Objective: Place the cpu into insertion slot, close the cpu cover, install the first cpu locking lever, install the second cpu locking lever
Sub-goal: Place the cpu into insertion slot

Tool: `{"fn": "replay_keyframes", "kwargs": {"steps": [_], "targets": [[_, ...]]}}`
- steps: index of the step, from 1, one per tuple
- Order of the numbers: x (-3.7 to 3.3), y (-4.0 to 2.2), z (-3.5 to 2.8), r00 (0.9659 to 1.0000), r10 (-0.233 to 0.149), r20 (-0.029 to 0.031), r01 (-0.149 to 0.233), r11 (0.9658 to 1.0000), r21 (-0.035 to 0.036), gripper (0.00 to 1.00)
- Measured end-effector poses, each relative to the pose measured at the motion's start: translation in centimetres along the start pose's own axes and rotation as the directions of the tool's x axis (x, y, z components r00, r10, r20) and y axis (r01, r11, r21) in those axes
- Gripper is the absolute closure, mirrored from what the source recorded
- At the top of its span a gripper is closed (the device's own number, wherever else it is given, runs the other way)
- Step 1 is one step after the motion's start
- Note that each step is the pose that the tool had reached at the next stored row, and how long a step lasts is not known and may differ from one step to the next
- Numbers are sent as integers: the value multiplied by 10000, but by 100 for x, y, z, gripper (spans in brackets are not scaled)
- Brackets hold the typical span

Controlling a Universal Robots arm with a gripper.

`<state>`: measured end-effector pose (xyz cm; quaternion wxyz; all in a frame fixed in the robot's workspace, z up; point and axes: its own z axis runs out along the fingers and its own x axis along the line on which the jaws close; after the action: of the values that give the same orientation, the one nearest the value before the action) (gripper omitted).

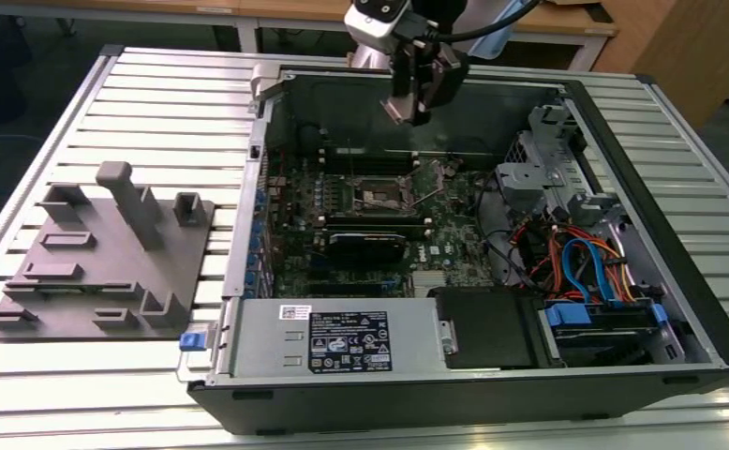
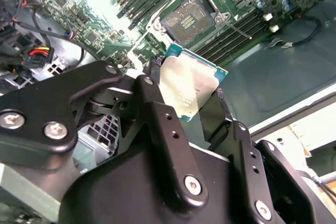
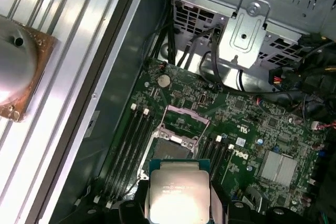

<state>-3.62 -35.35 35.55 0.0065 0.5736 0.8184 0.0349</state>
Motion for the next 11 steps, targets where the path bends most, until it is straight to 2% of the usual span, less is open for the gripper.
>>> {"fn": "replay_keyframes", "kwargs": {"steps": [4, 11], "targets": [[5, -1, 31, 9998, 182, -37, -182, 9997, 136, 46], [10, -1, 84, 9970, 771, -30, -770, 9968, 210, 46]]}}
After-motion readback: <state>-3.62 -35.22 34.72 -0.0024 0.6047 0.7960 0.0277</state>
